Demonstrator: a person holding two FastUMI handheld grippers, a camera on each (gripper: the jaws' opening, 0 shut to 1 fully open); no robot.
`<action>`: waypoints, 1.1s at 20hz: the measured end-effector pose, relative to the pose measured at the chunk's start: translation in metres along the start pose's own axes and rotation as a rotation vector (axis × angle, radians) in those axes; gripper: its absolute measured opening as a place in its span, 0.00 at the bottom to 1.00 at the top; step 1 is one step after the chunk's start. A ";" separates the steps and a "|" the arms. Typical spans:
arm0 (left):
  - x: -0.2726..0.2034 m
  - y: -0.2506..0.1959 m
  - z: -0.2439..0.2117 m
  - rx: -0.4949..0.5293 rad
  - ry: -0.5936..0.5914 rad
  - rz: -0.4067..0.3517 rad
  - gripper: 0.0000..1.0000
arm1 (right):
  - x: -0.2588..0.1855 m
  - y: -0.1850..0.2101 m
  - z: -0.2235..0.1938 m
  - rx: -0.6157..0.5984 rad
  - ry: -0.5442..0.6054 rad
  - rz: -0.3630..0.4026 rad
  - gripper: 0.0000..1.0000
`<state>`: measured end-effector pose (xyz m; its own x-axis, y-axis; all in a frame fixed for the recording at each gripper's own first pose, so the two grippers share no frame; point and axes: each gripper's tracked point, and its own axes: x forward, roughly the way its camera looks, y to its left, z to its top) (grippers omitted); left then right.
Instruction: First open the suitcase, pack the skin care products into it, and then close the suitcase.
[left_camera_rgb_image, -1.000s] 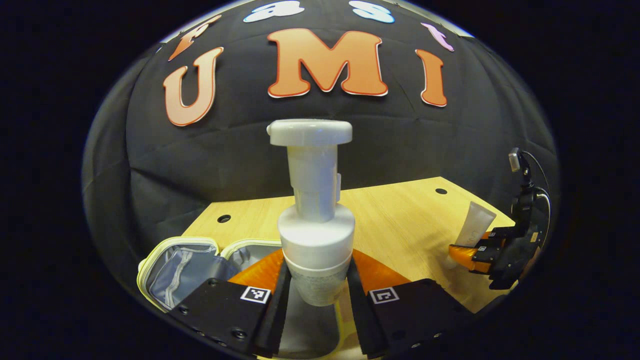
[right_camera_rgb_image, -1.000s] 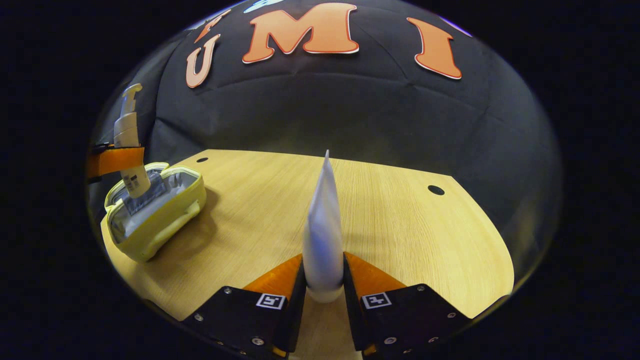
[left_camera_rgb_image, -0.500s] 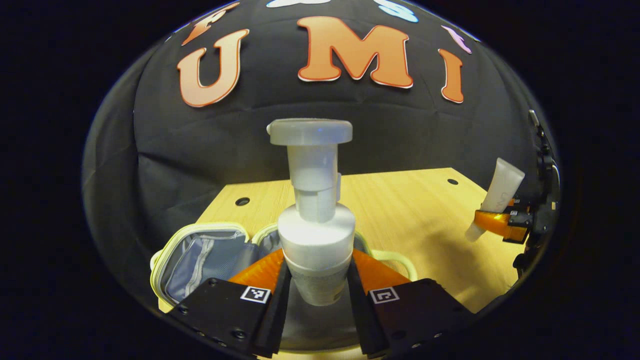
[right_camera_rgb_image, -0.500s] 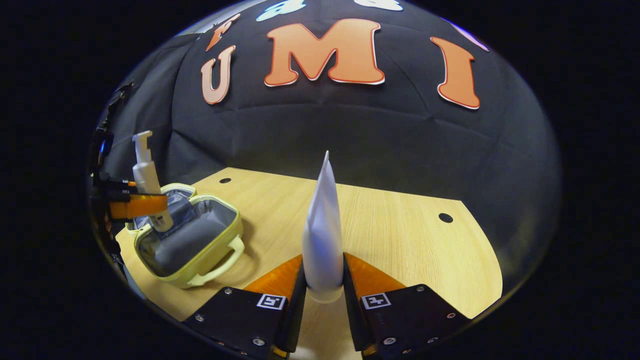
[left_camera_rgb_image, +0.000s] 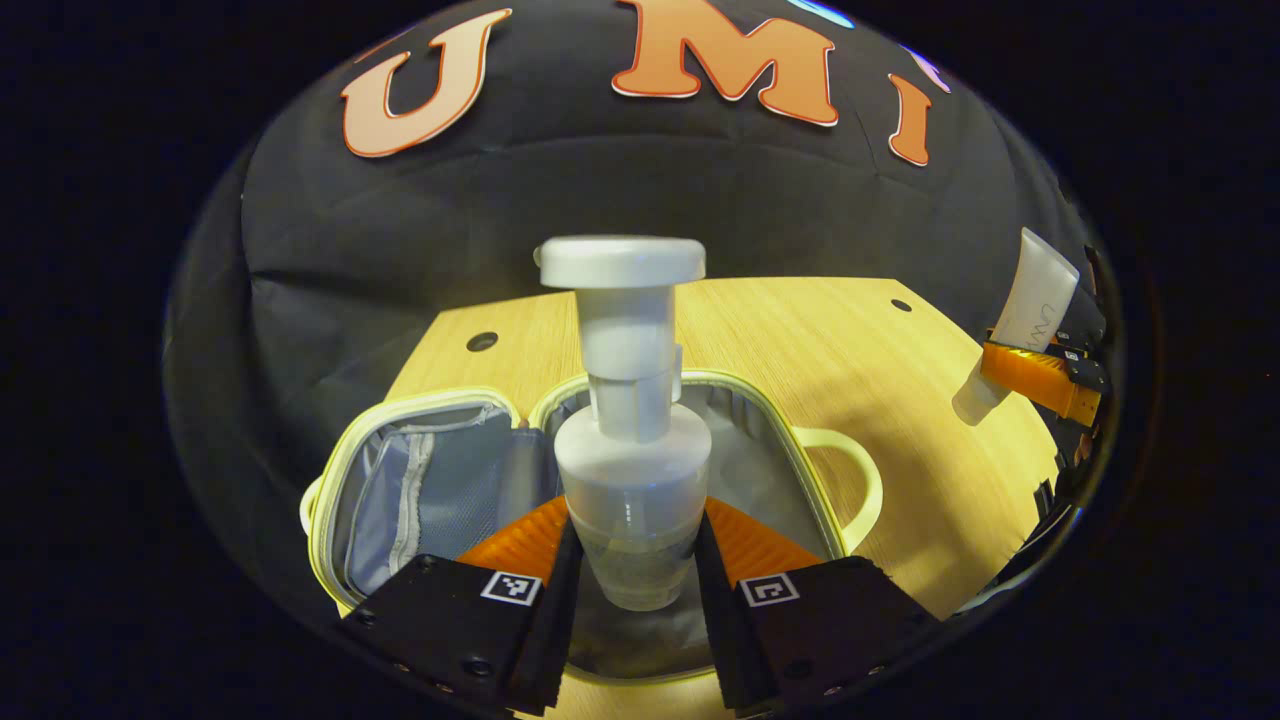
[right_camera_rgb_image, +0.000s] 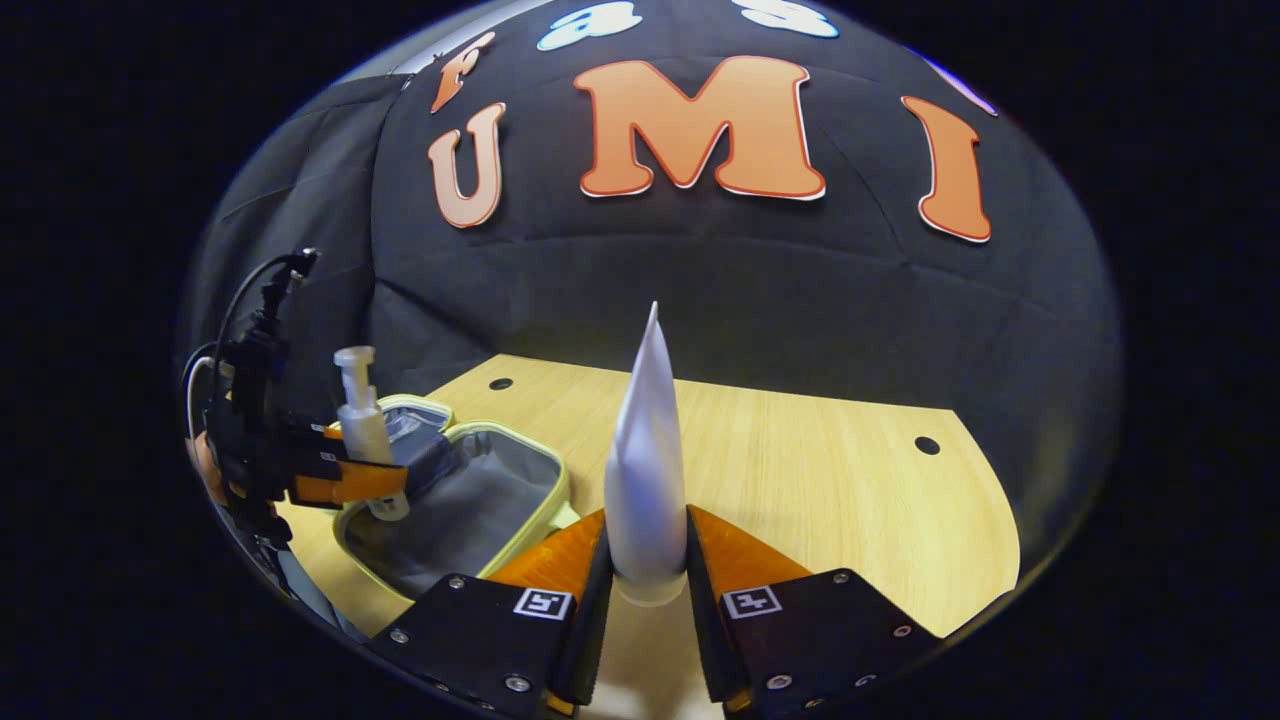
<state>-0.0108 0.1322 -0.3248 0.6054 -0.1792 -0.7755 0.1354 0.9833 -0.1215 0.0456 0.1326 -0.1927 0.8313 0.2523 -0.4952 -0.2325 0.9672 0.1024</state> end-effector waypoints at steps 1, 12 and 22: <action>0.001 0.003 -0.004 0.004 0.016 -0.008 0.57 | -0.001 0.007 0.001 0.001 0.003 0.008 0.41; 0.034 0.012 -0.068 0.022 0.326 -0.088 0.58 | 0.010 0.071 0.009 0.079 0.031 0.097 0.41; 0.072 0.007 -0.082 -0.010 0.444 -0.057 0.58 | 0.029 0.099 -0.012 0.146 0.128 0.121 0.41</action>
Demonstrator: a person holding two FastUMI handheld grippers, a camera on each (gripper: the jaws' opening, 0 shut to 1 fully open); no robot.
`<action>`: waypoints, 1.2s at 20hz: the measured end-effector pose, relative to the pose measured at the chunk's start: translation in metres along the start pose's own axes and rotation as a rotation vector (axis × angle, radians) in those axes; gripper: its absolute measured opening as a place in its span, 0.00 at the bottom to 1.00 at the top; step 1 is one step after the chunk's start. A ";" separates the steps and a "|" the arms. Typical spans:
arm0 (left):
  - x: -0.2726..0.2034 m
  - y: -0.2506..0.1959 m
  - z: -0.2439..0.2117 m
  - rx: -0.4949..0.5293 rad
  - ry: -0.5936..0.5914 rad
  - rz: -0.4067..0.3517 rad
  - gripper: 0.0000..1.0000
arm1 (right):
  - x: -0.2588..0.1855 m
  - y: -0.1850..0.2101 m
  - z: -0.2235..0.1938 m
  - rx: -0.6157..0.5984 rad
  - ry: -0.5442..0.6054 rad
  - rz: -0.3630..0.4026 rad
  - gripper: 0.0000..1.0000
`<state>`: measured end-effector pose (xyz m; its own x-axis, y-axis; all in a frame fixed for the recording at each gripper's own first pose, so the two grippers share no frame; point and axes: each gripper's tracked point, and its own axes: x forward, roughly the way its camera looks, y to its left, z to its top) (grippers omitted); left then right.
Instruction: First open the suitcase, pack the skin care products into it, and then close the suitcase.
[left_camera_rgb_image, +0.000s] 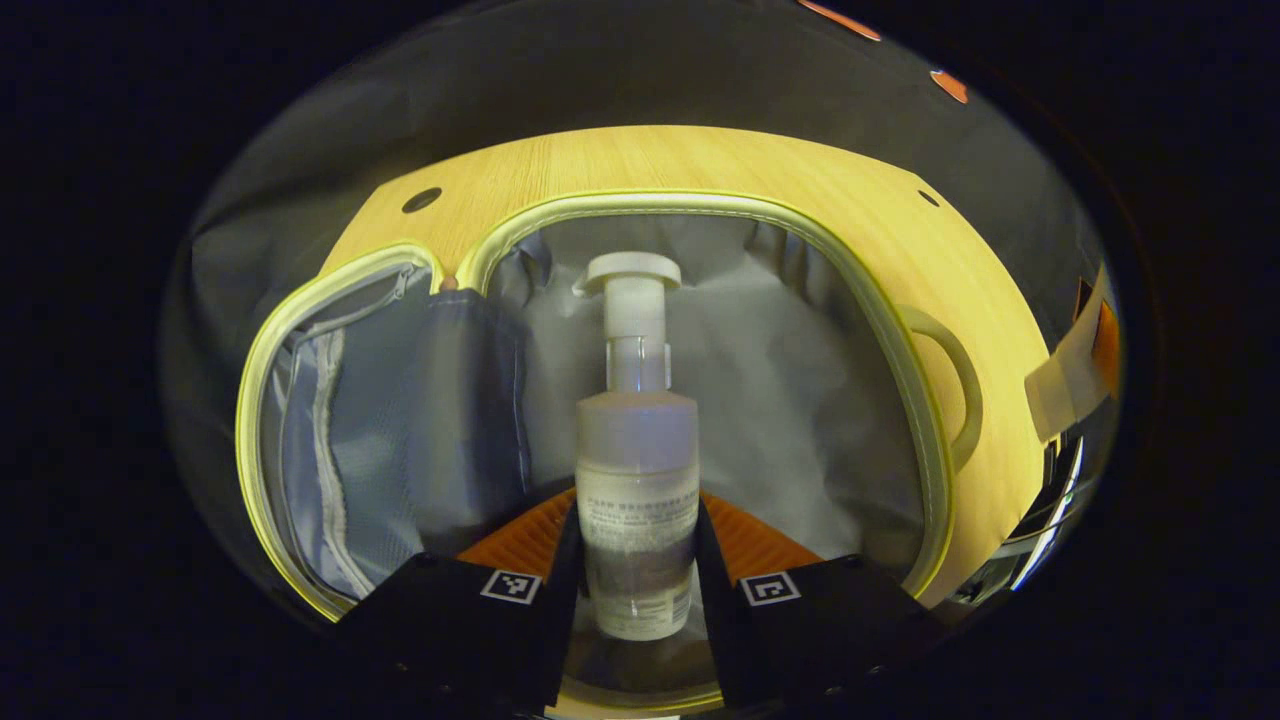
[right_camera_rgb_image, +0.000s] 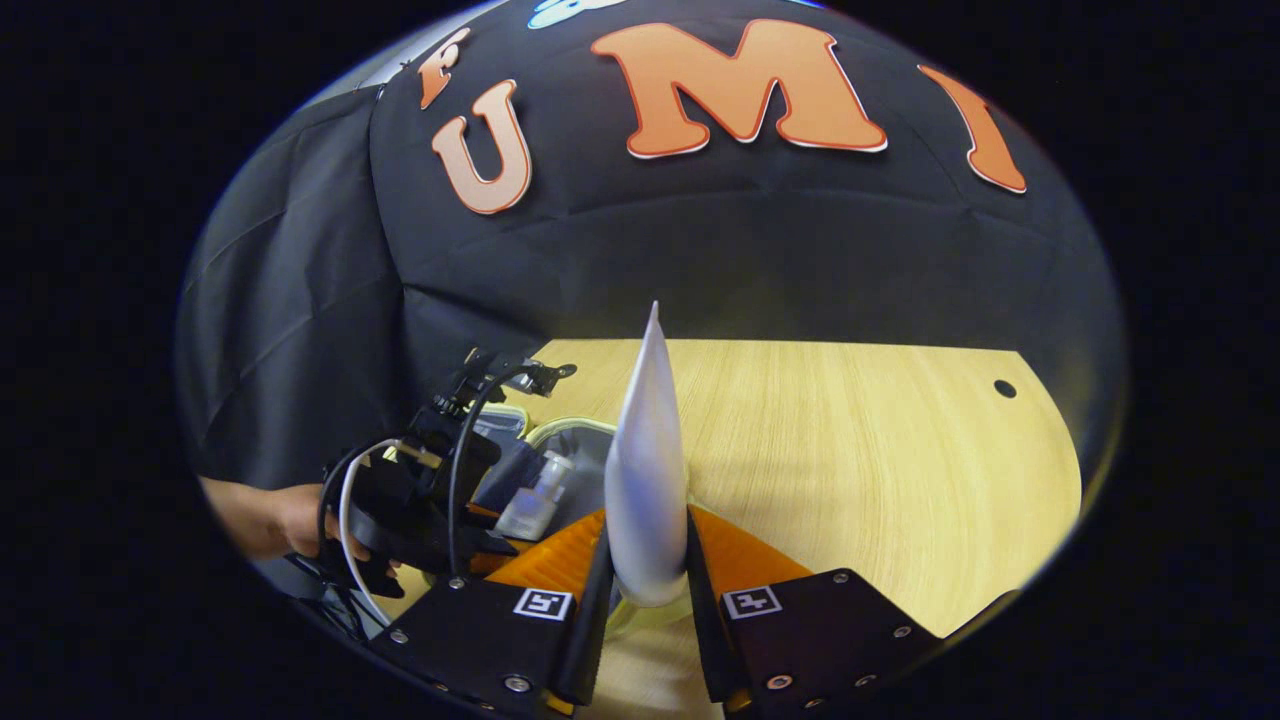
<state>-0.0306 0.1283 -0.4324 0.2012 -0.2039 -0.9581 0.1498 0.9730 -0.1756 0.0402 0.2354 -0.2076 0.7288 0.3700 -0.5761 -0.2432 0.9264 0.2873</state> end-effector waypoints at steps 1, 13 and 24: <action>0.004 0.000 0.001 -0.009 -0.003 0.007 0.58 | 0.002 0.003 0.000 0.010 0.010 0.011 0.41; -0.040 0.008 0.006 -0.099 -0.137 0.100 0.72 | 0.033 0.034 -0.024 0.115 0.147 0.098 0.41; -0.110 0.108 0.016 -0.256 -0.396 0.364 0.72 | 0.065 0.067 -0.090 0.213 0.439 0.104 0.41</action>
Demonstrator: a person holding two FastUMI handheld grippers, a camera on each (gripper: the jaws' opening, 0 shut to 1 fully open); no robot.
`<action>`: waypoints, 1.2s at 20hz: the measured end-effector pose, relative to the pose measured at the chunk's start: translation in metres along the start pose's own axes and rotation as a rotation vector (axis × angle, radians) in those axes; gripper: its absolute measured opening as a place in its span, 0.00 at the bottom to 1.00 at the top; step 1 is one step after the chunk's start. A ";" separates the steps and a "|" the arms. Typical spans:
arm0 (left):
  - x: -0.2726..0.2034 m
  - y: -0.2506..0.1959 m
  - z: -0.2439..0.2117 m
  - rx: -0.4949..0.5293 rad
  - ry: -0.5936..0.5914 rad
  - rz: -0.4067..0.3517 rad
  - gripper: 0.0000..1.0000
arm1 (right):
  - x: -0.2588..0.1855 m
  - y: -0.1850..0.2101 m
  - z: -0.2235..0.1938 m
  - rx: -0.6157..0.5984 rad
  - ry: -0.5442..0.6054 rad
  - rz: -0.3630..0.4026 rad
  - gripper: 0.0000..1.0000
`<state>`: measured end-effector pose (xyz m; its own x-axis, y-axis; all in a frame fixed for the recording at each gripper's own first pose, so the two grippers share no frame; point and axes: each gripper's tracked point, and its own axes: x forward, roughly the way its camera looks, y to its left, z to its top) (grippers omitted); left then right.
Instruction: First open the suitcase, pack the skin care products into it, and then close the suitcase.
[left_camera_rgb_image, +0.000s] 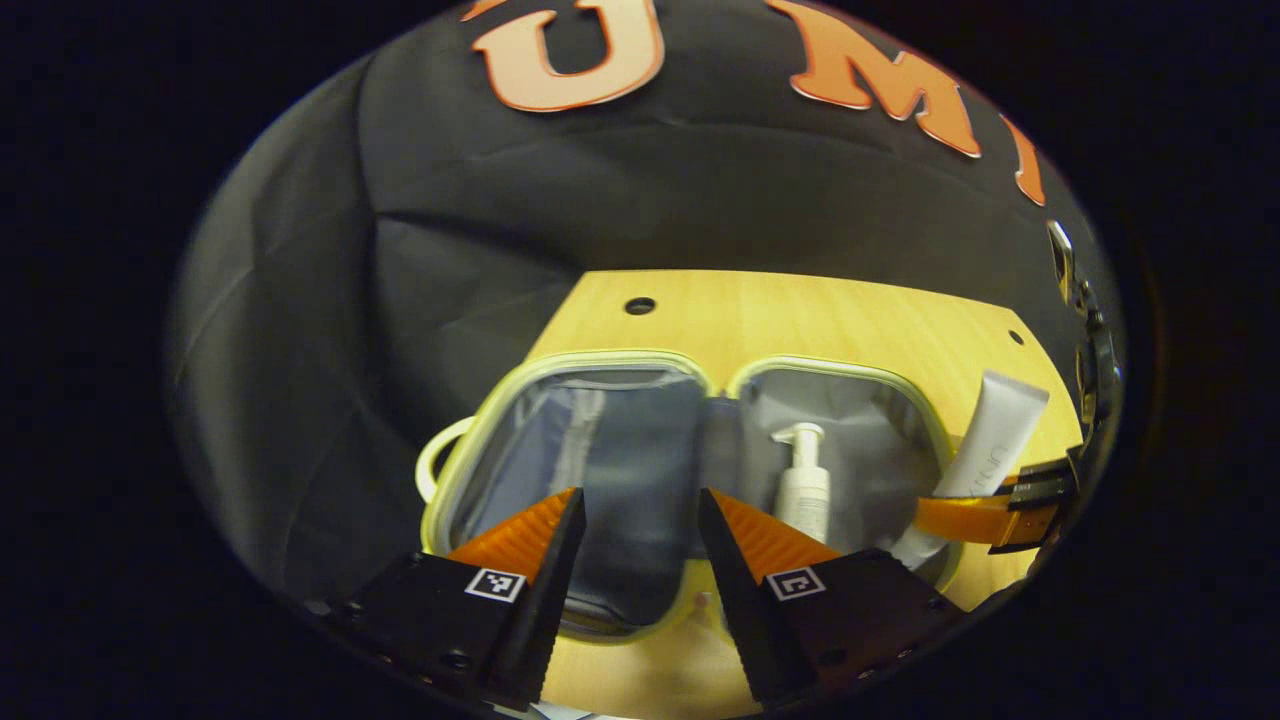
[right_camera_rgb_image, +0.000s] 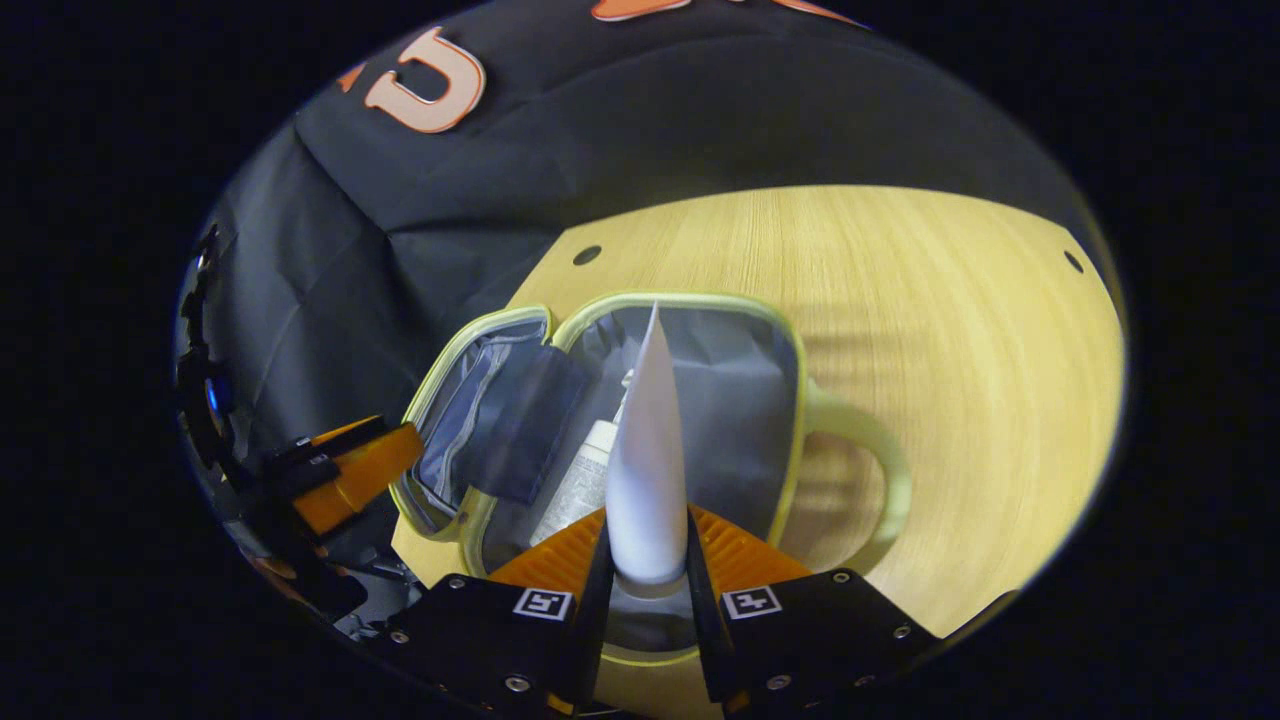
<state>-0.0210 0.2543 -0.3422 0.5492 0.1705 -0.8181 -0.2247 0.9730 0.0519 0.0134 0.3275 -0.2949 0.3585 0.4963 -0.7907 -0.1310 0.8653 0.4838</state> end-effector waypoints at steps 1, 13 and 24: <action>0.001 0.011 0.000 -0.018 0.006 0.019 0.73 | 0.006 0.000 -0.003 0.022 0.023 -0.005 0.41; 0.033 0.116 -0.020 -0.160 0.044 0.179 0.72 | 0.055 -0.010 -0.015 0.165 0.156 -0.141 0.41; 0.060 0.165 -0.025 -0.193 0.037 0.238 0.72 | 0.035 -0.009 0.003 0.242 0.087 -0.184 0.67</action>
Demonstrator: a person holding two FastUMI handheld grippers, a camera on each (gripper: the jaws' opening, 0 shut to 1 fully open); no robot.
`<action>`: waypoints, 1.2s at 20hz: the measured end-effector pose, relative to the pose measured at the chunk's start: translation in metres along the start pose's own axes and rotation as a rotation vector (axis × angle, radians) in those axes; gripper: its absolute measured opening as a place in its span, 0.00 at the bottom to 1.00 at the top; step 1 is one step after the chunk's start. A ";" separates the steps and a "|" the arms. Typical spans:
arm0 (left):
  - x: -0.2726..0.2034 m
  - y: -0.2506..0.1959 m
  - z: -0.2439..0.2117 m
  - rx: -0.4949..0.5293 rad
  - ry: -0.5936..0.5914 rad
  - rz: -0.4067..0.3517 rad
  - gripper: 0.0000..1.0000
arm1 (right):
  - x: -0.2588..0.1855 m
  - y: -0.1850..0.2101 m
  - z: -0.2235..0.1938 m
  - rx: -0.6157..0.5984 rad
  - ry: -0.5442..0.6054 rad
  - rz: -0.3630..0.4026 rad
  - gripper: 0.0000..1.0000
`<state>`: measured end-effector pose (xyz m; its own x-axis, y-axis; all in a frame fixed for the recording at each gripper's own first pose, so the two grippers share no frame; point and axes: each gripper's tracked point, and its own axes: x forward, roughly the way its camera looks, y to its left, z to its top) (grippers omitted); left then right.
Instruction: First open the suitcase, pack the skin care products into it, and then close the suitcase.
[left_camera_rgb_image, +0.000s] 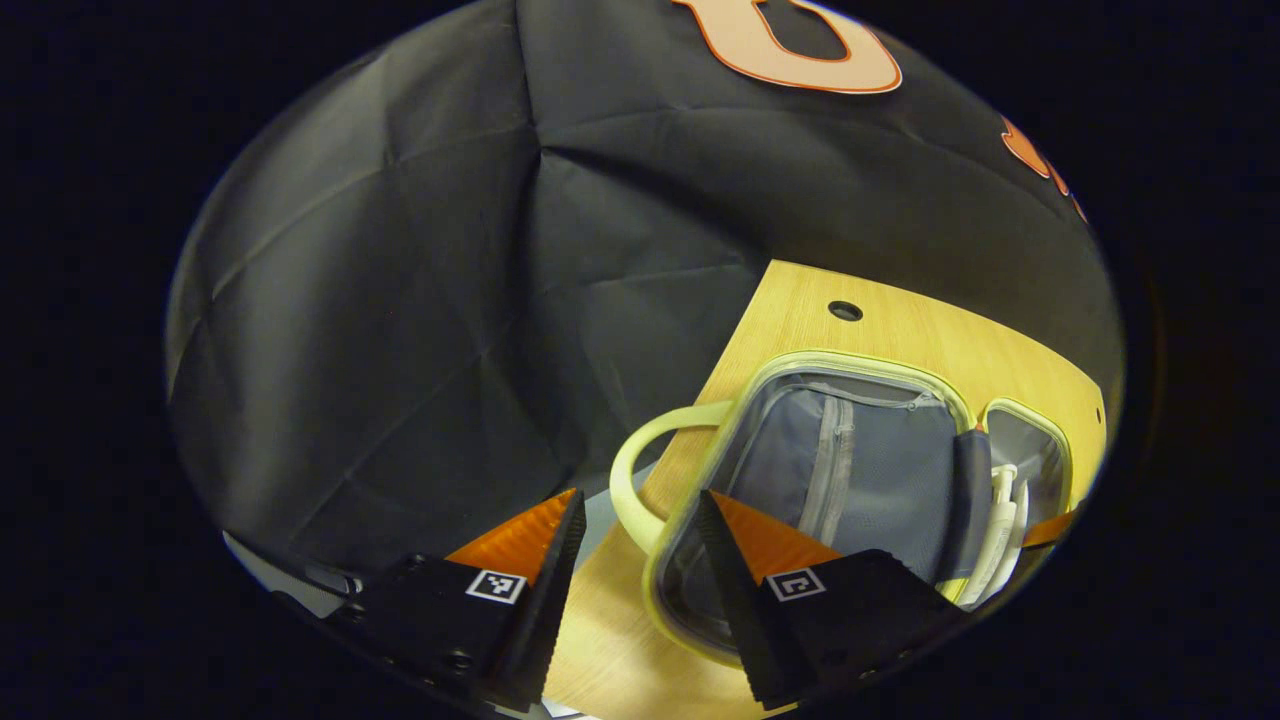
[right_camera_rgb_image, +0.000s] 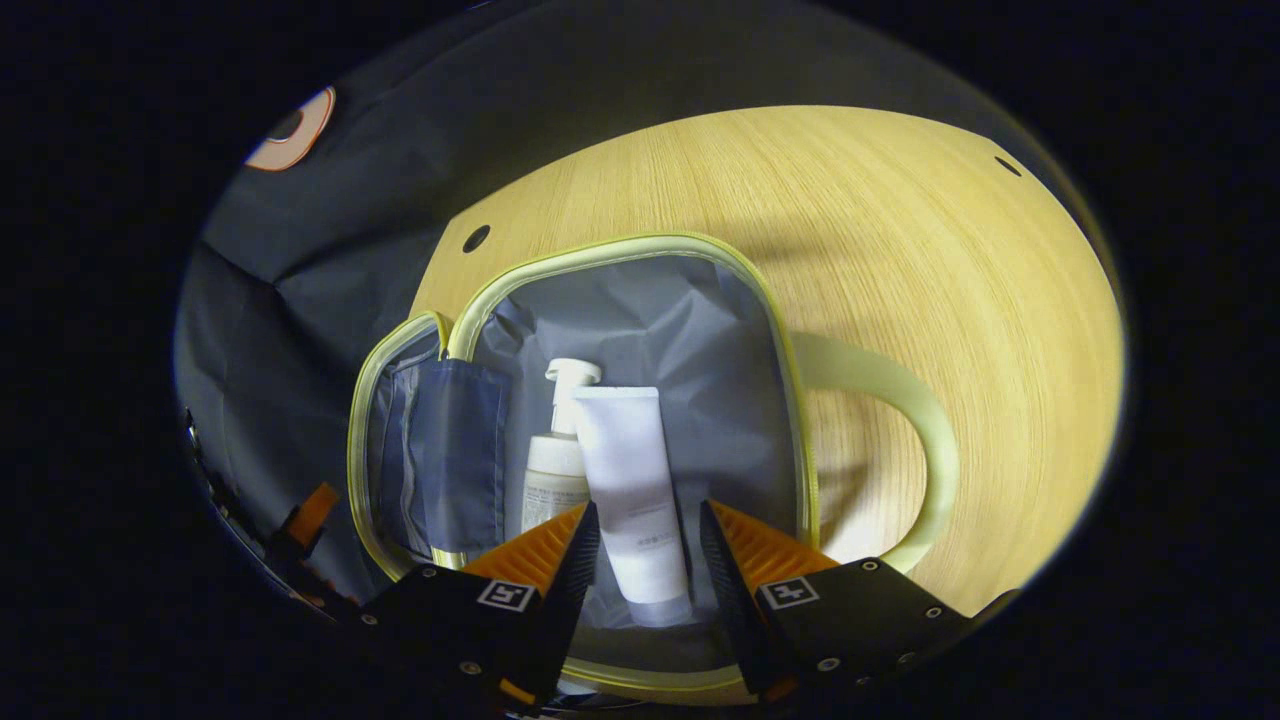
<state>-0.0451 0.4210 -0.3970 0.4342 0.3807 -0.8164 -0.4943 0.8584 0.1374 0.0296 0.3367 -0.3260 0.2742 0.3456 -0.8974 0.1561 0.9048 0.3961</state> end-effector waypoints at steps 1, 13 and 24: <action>0.003 0.002 0.000 -0.003 -0.001 -0.001 0.72 | -0.005 -0.001 0.002 0.001 -0.011 -0.003 0.67; 0.051 0.010 -0.010 -0.368 0.113 -0.151 0.77 | -0.124 -0.049 0.065 -0.087 -0.405 -0.037 0.88; 0.097 0.007 -0.028 -0.484 0.205 -0.249 0.27 | -0.196 -0.074 0.085 -0.166 -0.614 -0.085 0.93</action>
<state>-0.0271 0.4541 -0.4911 0.4504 0.0718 -0.8899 -0.7052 0.6399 -0.3053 0.0454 0.1809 -0.1630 0.7685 0.1099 -0.6304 0.0655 0.9665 0.2483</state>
